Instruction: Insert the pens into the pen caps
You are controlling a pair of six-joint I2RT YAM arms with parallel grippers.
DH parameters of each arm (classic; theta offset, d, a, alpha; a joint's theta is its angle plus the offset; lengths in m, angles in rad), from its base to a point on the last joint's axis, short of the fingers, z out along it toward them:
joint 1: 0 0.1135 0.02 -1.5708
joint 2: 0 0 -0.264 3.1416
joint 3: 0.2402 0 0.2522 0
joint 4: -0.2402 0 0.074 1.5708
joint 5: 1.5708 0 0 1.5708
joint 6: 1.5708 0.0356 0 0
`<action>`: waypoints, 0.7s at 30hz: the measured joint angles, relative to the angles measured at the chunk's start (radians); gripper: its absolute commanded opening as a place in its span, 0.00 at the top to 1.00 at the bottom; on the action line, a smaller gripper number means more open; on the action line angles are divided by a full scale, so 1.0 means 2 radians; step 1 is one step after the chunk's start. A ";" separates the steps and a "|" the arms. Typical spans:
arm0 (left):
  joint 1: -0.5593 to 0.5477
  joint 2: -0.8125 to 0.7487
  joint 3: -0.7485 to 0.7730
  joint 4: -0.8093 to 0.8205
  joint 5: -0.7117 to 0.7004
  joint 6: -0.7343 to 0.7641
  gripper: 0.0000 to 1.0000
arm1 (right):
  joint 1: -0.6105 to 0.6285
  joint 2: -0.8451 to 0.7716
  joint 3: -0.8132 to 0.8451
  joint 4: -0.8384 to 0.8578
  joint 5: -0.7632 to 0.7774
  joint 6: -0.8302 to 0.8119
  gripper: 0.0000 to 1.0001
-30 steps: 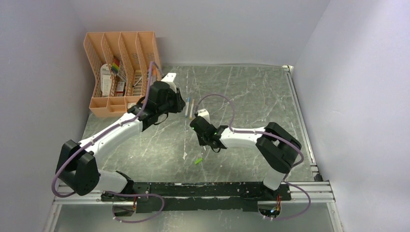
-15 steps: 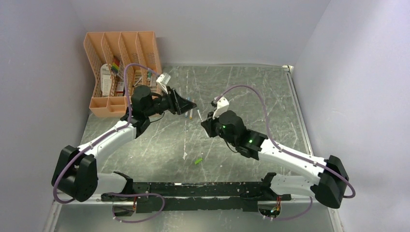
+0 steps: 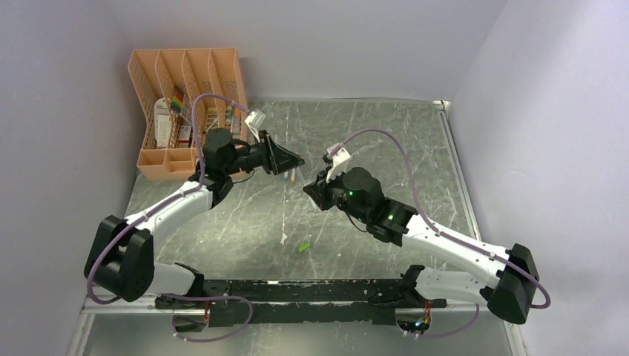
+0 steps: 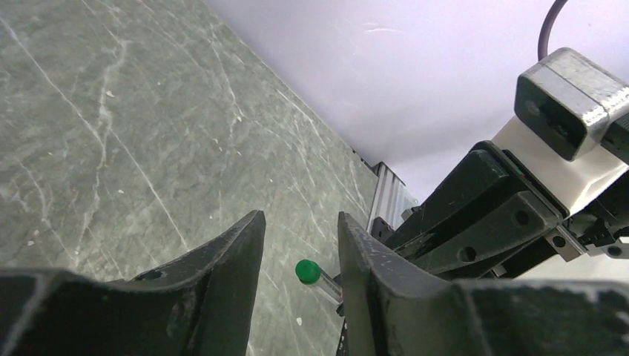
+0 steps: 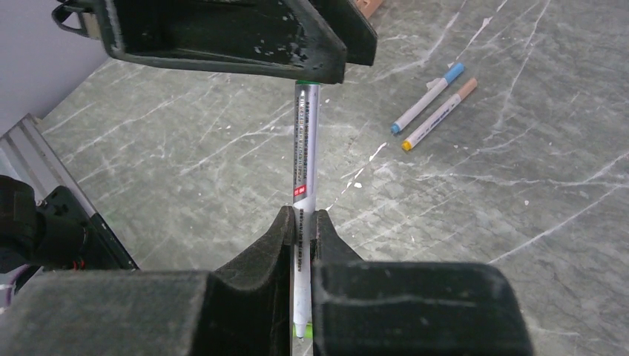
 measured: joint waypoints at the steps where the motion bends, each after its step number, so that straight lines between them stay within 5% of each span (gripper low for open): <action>1: 0.000 0.005 0.003 0.000 0.004 -0.001 0.53 | 0.000 -0.001 0.000 0.000 -0.001 -0.001 1.00; 14: -0.001 0.053 0.031 -0.019 0.096 0.000 0.64 | 0.000 -0.001 0.000 0.004 -0.003 -0.010 1.00; 17: -0.001 0.057 0.031 -0.015 0.114 -0.006 0.75 | 0.000 0.000 0.000 0.005 -0.001 -0.014 1.00; 19: -0.001 0.062 0.031 -0.006 0.126 -0.014 0.92 | 0.000 0.001 0.000 0.005 -0.001 -0.016 1.00; 21: -0.001 0.064 0.031 0.011 0.139 -0.027 0.93 | 0.000 0.003 0.000 0.004 0.001 -0.019 1.00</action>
